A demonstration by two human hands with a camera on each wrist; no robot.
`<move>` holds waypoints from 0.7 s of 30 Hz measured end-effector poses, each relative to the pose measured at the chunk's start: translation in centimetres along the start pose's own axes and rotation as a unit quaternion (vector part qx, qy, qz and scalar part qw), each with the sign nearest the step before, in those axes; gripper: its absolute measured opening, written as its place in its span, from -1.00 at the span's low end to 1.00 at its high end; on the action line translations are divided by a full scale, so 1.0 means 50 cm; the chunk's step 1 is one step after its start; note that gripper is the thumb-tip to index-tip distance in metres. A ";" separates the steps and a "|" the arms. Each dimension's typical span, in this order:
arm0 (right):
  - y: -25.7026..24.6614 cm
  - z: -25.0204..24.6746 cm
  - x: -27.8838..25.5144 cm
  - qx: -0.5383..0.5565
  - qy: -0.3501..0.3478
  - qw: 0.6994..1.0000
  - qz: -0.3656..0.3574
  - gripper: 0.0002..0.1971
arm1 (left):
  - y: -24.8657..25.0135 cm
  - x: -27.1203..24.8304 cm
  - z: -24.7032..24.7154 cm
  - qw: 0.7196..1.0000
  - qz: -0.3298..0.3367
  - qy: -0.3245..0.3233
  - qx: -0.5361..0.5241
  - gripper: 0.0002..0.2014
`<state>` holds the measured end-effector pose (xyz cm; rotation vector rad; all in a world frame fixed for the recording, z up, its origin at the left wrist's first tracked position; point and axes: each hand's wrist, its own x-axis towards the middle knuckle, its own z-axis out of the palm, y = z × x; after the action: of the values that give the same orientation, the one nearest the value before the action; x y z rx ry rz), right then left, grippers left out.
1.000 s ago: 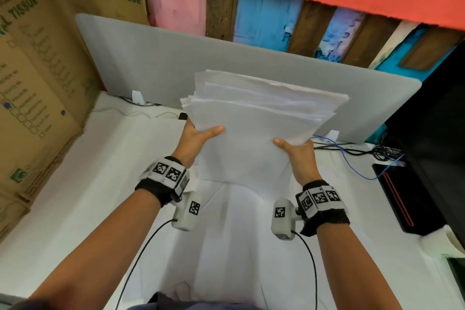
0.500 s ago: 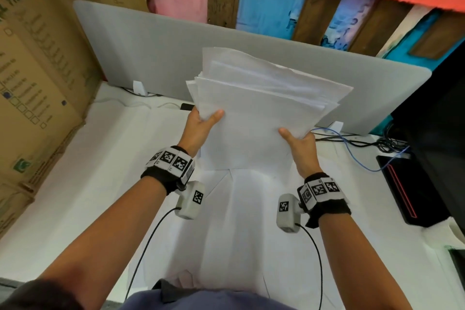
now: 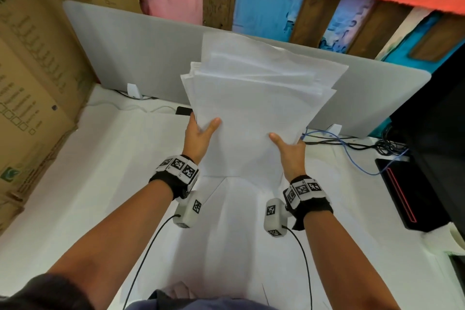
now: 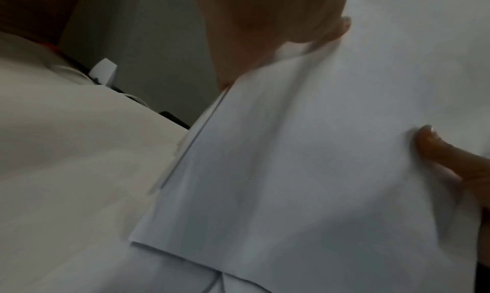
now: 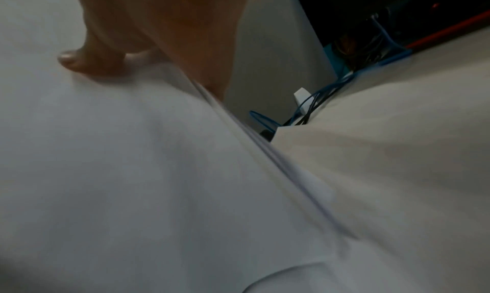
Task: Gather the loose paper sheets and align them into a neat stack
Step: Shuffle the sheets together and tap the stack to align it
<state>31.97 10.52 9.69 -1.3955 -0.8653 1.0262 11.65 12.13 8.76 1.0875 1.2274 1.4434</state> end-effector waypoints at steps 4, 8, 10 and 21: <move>-0.016 -0.002 -0.007 0.031 -0.008 0.999 -0.015 -0.68 | 0.007 -0.018 -0.002 0.999 0.033 0.026 -0.022 -0.45; 0.015 -0.010 -0.032 0.007 -0.038 0.999 -0.001 -0.69 | -0.008 -0.059 -0.004 1.000 0.015 -0.005 -0.009 -0.66; 0.017 -0.008 -0.038 0.015 -0.022 1.000 0.001 -0.65 | 0.003 -0.077 0.008 0.999 0.034 -0.022 0.012 -0.65; -0.071 -0.029 -0.059 0.034 -0.022 0.997 -0.071 -0.63 | 0.070 -0.077 -0.010 0.996 0.091 -0.009 -0.019 -0.58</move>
<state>32.49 7.55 13.47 -1.2389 -0.9403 0.9716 11.55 7.98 11.93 1.2082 1.1065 1.5839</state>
